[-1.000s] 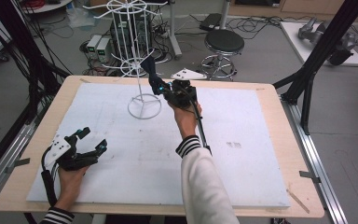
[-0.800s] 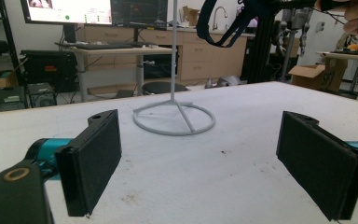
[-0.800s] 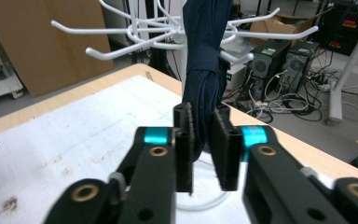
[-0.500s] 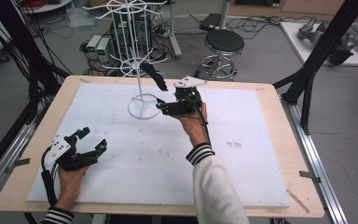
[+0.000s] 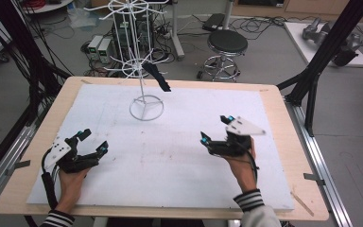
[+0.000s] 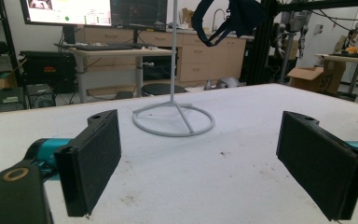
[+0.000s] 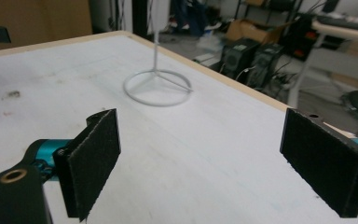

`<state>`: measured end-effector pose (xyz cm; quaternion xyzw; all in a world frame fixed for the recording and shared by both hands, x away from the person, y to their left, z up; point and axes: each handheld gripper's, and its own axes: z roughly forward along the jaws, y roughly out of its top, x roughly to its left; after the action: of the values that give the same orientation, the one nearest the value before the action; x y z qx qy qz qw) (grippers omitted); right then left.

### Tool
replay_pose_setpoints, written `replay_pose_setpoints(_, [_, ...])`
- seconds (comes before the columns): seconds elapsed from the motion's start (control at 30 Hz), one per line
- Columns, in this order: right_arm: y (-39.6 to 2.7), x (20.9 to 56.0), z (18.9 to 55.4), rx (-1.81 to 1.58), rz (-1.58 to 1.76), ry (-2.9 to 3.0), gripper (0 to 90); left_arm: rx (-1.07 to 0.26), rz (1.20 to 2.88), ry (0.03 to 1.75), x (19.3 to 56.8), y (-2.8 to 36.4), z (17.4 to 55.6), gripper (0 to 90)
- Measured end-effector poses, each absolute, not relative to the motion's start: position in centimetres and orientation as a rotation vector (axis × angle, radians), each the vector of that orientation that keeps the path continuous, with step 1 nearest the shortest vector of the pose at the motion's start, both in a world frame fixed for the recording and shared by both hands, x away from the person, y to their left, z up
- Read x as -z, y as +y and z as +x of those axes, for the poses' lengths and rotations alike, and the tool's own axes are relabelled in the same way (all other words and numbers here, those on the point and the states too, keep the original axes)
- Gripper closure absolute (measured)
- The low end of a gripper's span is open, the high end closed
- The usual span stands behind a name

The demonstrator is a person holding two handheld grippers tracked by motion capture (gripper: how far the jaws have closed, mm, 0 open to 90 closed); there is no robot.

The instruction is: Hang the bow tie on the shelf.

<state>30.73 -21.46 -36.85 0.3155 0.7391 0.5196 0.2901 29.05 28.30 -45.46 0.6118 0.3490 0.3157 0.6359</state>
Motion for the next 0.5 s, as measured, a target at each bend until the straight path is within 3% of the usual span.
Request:
replay_pose_setpoints(0.23, [-26.8,40.6,26.9,-1.461,0.906,1.779,11.3,-0.728,1.395,0.792,45.5,28.2,29.0,14.2])
replay_pose_setpoints(0.5, [-29.1,44.0,26.0,-1.532,0.995,1.573,11.3,-0.749,1.39,0.775,45.5,28.2,28.8,14.2])
